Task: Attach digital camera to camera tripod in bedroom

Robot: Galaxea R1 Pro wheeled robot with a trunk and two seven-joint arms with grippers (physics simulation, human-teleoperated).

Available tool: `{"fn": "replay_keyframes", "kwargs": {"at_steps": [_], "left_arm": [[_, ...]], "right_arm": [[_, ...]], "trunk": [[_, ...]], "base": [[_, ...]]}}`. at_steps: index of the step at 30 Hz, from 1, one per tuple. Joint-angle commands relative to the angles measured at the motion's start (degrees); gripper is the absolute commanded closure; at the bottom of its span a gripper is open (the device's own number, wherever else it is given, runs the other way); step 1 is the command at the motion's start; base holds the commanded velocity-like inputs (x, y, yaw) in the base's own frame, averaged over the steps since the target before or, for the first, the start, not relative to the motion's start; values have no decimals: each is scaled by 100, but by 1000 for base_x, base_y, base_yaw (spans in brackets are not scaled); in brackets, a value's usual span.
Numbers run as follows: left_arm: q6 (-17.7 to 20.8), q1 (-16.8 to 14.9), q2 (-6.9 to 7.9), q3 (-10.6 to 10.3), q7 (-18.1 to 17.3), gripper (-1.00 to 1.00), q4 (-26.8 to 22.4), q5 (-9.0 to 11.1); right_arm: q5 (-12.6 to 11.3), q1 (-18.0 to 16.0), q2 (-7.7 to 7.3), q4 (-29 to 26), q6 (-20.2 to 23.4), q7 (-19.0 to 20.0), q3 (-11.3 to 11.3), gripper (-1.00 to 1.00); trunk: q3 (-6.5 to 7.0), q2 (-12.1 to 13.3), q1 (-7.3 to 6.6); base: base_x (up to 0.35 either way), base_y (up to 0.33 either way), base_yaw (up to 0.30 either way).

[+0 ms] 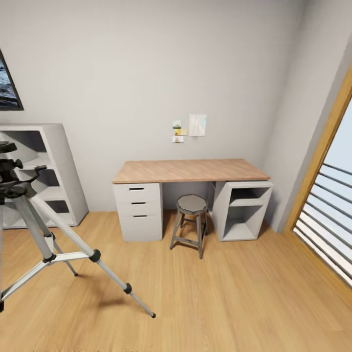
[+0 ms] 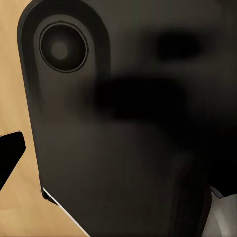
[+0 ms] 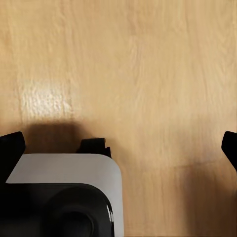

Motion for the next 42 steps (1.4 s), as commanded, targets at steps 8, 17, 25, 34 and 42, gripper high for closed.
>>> {"fn": "replay_keyframes", "kwargs": {"at_steps": [8, 17, 25, 34, 42], "left_arm": [[-3, -2, -1, -5, 5, -100, -3, 4], [-3, -2, -1, -5, 5, -100, -2, 6], [-8, -2, 1, -1, 5, -100, -4, 8], [-15, -2, 142, 13, 19, -100, -7, 16], [-23, -2, 466, 539, 16, -100, -15, 188]], "right_arm": [[-2, -2, 1, 1, -20, 3, -23, -100], [-4, -2, 1, 5, -22, 3, -23, -100], [-1, -2, 1, 1, -20, 3, -22, -100], [0, -2, 1, 4, -18, 3, -19, -100], [0, -2, 1, 1, -18, 3, -17, -100]], "trunk": [[-5, -3, 0], [-5, -3, 0], [-5, -3, 0], [-5, -3, 0], [-5, -3, 0]], "base": [[0, 0, 298], [0, 0, 298], [0, 0, 298], [0, 0, 298], [0, 0, 298]]}}
